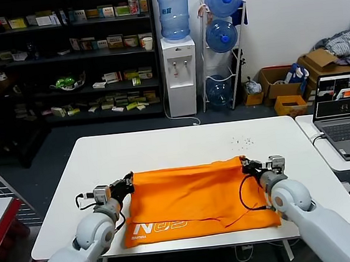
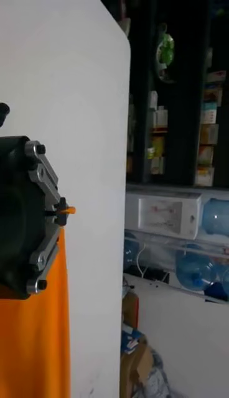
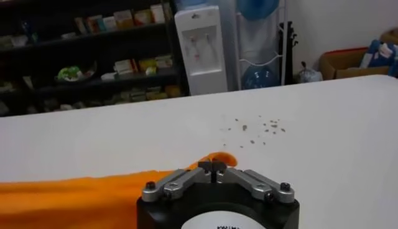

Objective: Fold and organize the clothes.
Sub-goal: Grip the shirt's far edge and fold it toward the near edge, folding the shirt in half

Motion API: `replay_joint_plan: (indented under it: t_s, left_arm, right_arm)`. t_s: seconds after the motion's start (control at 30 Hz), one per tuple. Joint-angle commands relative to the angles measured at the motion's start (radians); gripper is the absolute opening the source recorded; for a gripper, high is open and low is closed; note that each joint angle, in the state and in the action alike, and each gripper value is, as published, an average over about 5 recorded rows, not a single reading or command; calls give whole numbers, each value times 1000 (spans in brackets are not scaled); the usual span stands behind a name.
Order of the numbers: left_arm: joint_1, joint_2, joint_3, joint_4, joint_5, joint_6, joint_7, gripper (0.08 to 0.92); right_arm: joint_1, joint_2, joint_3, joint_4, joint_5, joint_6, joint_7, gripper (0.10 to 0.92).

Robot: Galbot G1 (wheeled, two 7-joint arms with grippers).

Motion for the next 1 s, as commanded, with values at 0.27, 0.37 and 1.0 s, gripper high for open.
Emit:
replay_joint_plan:
  t_s: [0.27,0.37,1.0]
  left_arm:
    - [268,73,-44,-250,21,1,-38,98]
    - [284,71,-46,-255,29,-1,-42,98]
    - [336,53,-76,-243,56,-3,-42,371]
  right_arm:
    - [-318,-111,162,279,36,-25,51,125]
    - [-344,-110,173,292,38,-30,55,125]
    - [-404,-97,231,314,7,-27,49,459]
